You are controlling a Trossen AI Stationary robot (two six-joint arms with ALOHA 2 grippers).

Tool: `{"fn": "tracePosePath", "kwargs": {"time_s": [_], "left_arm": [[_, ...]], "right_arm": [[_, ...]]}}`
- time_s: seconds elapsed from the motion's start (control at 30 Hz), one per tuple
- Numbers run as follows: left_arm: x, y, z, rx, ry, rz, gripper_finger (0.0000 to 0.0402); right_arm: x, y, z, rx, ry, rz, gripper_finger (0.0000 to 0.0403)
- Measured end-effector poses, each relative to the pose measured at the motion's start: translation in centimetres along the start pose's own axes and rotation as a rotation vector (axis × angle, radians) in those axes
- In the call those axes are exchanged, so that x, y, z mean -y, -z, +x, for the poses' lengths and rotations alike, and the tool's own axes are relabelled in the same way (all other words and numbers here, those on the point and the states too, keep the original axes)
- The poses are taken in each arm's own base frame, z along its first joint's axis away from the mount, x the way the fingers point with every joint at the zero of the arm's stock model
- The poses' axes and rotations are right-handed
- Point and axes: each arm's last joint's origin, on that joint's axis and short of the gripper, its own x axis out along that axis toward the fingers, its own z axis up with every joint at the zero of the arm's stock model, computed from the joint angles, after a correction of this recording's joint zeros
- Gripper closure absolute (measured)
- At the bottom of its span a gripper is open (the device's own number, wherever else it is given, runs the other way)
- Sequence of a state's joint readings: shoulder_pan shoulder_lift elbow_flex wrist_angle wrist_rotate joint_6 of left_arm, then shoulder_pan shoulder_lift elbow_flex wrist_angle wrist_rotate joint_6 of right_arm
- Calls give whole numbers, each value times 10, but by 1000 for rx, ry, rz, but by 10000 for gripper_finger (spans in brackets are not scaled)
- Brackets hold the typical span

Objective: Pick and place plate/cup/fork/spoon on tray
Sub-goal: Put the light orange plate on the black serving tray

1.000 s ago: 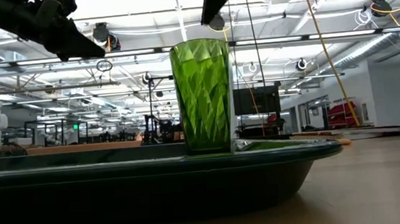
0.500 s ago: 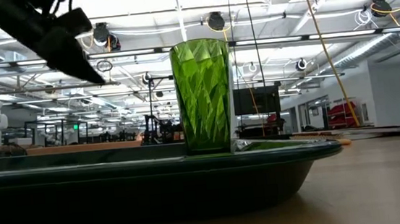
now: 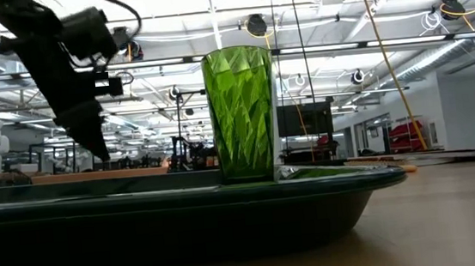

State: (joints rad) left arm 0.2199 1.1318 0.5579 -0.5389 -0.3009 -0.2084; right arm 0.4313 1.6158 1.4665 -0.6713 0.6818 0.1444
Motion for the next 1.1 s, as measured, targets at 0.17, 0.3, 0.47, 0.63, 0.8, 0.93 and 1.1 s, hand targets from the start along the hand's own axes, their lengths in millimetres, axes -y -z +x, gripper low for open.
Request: {"fn": "tracePosePath", "kwargs": {"time_s": [0.17,0.3,0.47,0.63,0.8,0.93,1.1], "left_arm": [[4,-11,11,-59,-6,4,147],[7,-20,19,-68,-17,45,144],[1,-16,37,-157,-72,44,159],[-4,-15,48,-200,-82,41,184],[-7,-15,51,-206,-80,49,232],[-8,-16,51,-214,-25,88,297],[-10,-17,52,-204,-11,101,385]], "right_arm": [[10,14,-9,87,-16,72,301],[15,25,-14,143,-26,116,301],[18,38,-17,191,-34,126,301],[21,44,-18,215,-30,118,301],[22,48,-15,201,-22,110,301],[24,49,-12,192,-11,114,301],[30,48,-8,184,8,127,301]]}}
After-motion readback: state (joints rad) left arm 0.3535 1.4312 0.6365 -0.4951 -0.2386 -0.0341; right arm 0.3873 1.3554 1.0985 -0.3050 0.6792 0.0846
